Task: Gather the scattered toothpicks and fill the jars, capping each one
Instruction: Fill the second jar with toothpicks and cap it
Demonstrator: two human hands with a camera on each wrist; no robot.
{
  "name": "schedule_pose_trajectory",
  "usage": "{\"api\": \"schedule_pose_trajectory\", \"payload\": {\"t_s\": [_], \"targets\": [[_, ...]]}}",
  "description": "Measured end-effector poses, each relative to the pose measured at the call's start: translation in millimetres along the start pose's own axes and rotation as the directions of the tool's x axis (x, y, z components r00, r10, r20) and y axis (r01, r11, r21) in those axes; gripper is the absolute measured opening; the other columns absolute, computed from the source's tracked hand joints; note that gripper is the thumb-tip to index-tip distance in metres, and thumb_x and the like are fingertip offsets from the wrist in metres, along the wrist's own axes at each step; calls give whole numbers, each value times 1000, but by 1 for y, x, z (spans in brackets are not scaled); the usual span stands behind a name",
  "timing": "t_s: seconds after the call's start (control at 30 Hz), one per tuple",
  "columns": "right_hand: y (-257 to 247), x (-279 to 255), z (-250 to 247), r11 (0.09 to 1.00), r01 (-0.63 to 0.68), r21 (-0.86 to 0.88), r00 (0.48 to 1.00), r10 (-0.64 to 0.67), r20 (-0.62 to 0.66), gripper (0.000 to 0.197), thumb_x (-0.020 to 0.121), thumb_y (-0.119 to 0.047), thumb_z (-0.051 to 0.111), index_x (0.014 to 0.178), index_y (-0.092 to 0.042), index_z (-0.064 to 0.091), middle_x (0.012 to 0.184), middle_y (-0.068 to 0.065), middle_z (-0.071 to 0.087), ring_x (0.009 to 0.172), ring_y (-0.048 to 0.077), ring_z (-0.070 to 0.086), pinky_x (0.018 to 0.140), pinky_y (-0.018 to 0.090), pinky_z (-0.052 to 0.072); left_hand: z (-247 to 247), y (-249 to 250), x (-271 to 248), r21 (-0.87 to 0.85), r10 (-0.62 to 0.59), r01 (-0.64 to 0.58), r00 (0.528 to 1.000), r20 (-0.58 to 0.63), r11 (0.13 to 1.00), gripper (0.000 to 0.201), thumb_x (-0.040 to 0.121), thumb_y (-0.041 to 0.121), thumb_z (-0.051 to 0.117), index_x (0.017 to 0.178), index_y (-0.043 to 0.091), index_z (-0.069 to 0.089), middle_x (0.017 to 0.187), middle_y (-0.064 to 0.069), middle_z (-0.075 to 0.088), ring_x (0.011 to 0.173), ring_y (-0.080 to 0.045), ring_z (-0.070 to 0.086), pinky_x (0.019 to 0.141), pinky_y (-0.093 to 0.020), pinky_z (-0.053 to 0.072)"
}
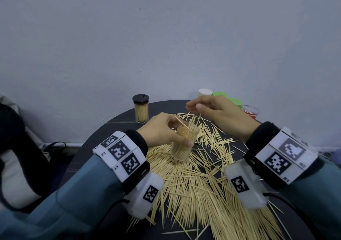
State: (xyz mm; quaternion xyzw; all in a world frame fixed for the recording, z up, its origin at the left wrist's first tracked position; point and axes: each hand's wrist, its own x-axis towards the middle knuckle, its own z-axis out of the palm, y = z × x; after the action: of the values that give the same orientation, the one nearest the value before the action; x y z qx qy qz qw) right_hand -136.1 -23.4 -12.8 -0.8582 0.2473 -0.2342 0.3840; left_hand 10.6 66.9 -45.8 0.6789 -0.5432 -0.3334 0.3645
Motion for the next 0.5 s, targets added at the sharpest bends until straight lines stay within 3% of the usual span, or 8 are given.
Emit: {"api": "schedule_pose_trajectory", "payload": {"t_s": [0.17, 0.3, 0.43, 0.5], "targets": [[-2, -5, 9, 989, -10, -144, 978, 40, 204, 34, 99, -8, 35, 125, -15, 55, 127, -3, 57, 121, 6, 47, 106, 25, 34, -1, -3, 1, -40, -24, 22, 999, -48, 999, 48, 64, 25, 84, 107, 17, 65, 97, 4, 62, 95, -12, 59, 73, -28, 54], [-5, -6, 9, 987, -11, -160, 987, 36, 157, 37, 100, -13, 34, 136, -17, 45, 140, -5, 46, 132, 6, 37, 110, 24, 28, -2, -1, 1, -45, -30, 27, 997, -72, 999, 47, 66, 25, 82, 109, 16, 65, 97, 4, 64, 98, -14, 60, 85, -35, 54], [-4, -7, 5, 964, 1, -264, 938, 91, 335, 42, 100, -20, 34, 142, -18, 35, 152, -11, 24, 140, 4, 20, 113, 22, 18, -3, 0, 1, -50, -29, 24, 994, -107, 998, 43, 69, 26, 80, 107, 12, 65, 101, -1, 65, 100, -17, 60, 88, -39, 54], [-4, -8, 7, 964, -2, -266, 938, 94, 334, 45, 100, -22, 34, 145, -20, 29, 153, -11, 19, 141, 3, 16, 112, 20, 15, -3, -1, 1, -59, -32, 25, 992, -122, 998, 41, 70, 26, 80, 105, 11, 65, 97, 0, 64, 98, -16, 60, 87, -39, 53]]}}
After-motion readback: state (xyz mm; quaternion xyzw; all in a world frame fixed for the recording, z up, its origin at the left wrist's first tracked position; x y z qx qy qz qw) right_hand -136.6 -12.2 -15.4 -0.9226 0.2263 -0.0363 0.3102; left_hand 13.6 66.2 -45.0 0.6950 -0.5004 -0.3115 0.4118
